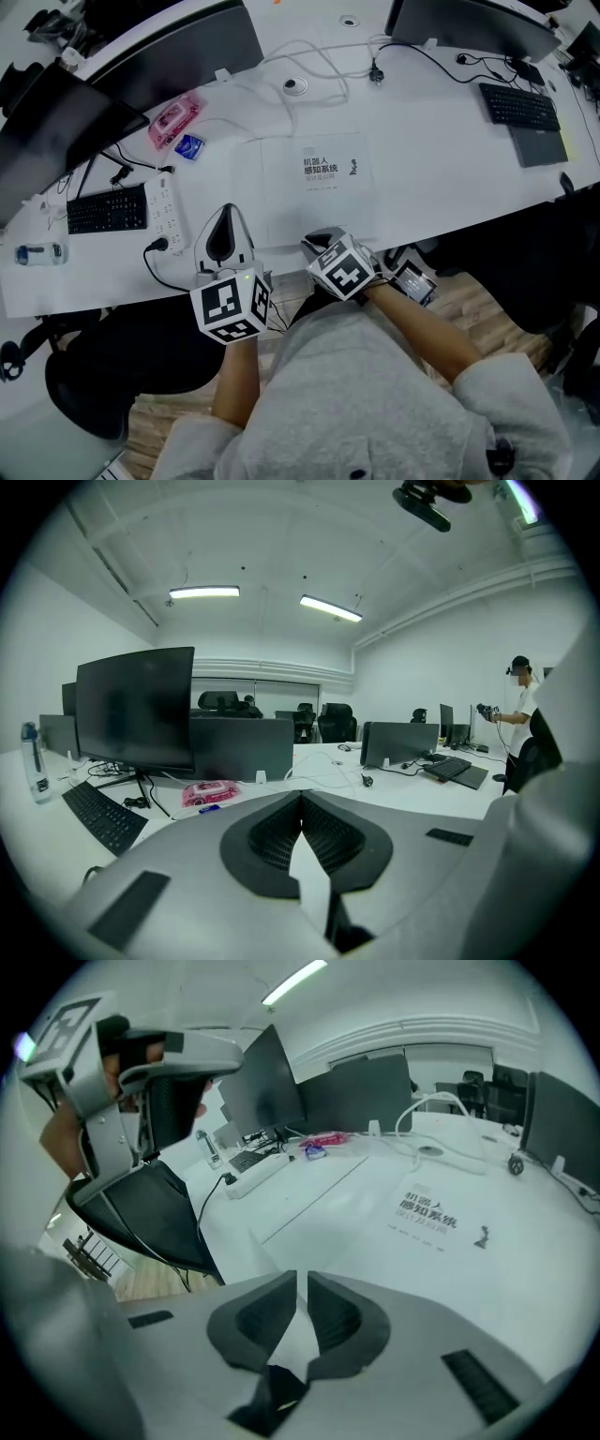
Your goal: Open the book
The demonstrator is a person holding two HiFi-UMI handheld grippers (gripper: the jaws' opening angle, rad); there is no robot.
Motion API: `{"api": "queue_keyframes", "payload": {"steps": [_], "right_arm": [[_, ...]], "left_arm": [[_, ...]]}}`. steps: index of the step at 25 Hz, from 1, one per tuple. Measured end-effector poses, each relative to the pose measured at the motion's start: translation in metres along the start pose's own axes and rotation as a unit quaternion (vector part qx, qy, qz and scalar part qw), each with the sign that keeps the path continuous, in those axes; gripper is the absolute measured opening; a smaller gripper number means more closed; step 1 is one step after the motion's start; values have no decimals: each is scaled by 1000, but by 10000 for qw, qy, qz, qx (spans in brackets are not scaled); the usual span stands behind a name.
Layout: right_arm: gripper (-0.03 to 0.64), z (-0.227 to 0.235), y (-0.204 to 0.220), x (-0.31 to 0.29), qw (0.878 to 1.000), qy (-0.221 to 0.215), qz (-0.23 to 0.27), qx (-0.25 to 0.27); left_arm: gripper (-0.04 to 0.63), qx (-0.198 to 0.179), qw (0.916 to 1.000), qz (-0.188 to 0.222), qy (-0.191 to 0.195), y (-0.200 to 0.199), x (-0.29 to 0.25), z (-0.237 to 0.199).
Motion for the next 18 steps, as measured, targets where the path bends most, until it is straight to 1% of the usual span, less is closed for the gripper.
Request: {"api": "queue_keyframes", "payload": {"steps": [2,5,9,12,15,18], "right_arm": [[52,14,1,25,9997,135,197,70],[51,39,1,73,9976,351,596,40],[51,69,7,152,9900,865,1115,49],[51,82,14,216,9800,1288,1510,112],[51,86,29,276,9676,1636,1918,143],[51,83,51,331,9533,1845,2389,46]], "left_arm": [[9,-28,10000,29,65,-2,1,8],[9,-100,9998,66,143,-4,6,20],[9,-190,9995,132,226,-6,18,44],[9,-229,9992,168,296,-7,29,65],[9,-296,9986,228,387,-8,43,91],[9,-359,9978,291,472,-6,57,116]]}}
Point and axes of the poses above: the fingertips, and each gripper's own axes: x backward along the fingers, z to its right, y out of its underside, the point moved 9 cm from there along x, backward along the fingers, and after that the axes turned 1 degree about y, right-handed, at the moved point
